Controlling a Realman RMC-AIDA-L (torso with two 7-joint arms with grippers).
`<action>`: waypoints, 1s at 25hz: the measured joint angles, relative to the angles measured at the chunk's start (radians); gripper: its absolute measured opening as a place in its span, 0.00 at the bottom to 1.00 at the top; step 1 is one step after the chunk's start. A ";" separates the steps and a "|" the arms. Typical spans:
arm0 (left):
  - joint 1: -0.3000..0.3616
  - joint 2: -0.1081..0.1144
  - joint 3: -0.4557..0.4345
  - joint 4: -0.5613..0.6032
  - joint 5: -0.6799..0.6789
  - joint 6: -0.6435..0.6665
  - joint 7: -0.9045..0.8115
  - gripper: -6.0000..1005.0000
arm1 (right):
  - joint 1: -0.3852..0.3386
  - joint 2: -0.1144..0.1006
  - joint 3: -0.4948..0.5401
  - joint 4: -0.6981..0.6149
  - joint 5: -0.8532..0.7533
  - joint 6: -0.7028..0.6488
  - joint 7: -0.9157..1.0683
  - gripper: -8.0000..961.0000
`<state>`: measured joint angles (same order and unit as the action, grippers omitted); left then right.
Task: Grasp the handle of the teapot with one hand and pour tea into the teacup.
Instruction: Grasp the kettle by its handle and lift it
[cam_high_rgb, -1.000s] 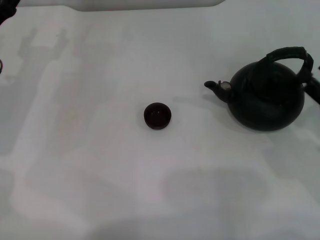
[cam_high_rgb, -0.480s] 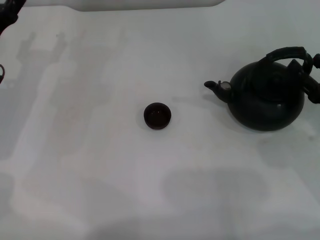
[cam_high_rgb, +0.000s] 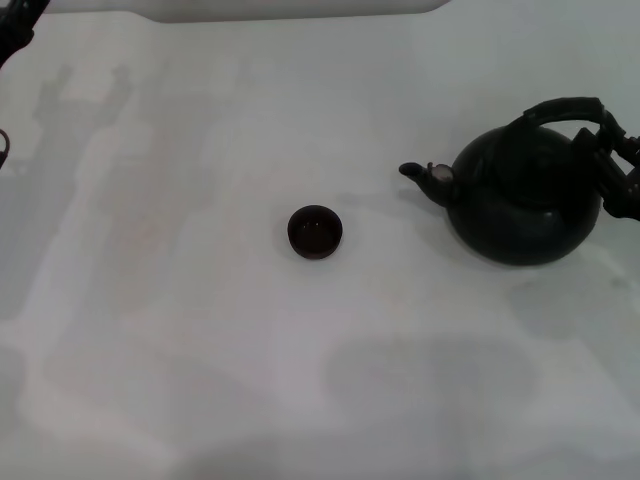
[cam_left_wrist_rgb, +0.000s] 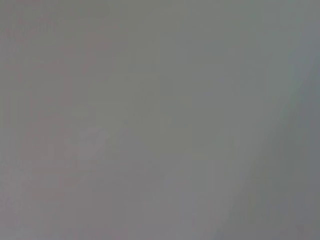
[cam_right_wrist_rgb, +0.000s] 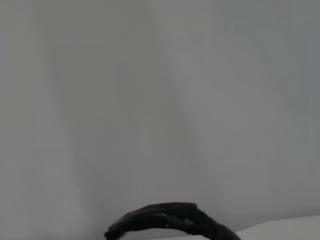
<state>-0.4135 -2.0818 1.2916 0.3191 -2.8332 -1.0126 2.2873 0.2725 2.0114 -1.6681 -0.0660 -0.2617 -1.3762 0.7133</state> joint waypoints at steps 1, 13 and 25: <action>-0.001 0.000 0.001 0.000 0.000 -0.001 0.000 0.88 | -0.001 0.000 -0.001 0.000 0.000 -0.003 0.000 0.56; -0.005 0.000 0.014 0.003 -0.001 -0.003 -0.002 0.88 | 0.001 0.002 -0.005 -0.027 -0.001 -0.034 -0.005 0.22; -0.015 0.000 0.014 0.001 -0.004 0.000 -0.002 0.88 | 0.109 0.003 -0.081 -0.150 -0.001 0.044 -0.074 0.21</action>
<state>-0.4280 -2.0817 1.3055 0.3201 -2.8372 -1.0127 2.2855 0.3819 2.0142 -1.7493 -0.2157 -0.2627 -1.3326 0.6396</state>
